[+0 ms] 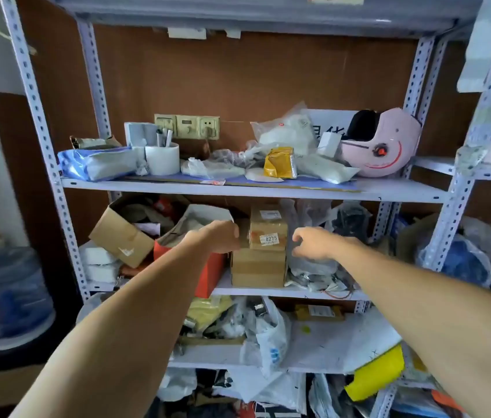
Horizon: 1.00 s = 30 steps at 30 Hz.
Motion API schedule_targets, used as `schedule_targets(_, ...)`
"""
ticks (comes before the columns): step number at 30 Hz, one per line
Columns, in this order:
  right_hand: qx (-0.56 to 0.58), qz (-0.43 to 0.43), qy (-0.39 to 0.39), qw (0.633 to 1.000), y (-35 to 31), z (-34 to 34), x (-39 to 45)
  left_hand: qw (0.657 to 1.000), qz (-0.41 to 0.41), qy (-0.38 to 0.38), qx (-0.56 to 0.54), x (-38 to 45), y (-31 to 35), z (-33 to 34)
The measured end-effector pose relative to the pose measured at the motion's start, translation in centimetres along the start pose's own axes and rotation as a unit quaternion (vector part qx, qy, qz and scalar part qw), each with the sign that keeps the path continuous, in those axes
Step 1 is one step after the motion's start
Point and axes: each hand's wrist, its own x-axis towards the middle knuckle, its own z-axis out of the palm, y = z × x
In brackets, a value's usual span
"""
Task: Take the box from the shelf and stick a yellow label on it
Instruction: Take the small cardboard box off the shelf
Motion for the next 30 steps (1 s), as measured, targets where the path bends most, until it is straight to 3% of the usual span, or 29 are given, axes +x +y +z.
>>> schedule_targets(10,0.209,0.078,0.048,0.974,1.2,3.4,11.7,0.988,0.018,-0.01,-0.151,12.0,-2.1,3.1)
schedule_targets(18,0.381,0.103,0.121,0.911,1.7,5.5,16.4,0.971,0.037,-0.016,-0.235,17.6,-1.6,6.1)
schedule_targets(24,0.413,0.08,0.083,0.903,2.0,6.0,17.9,0.927,0.0,-0.001,-0.375,19.3,0.5,8.0)
schedule_targets(28,0.442,0.046,0.106,0.89,2.3,6.9,16.3,0.854,0.008,0.007,-0.52,18.0,1.1,9.7)
schedule_targets(30,0.443,0.042,0.124,0.887,2.5,7.9,14.4,0.833,0.036,0.017,-0.551,16.4,1.1,11.1)
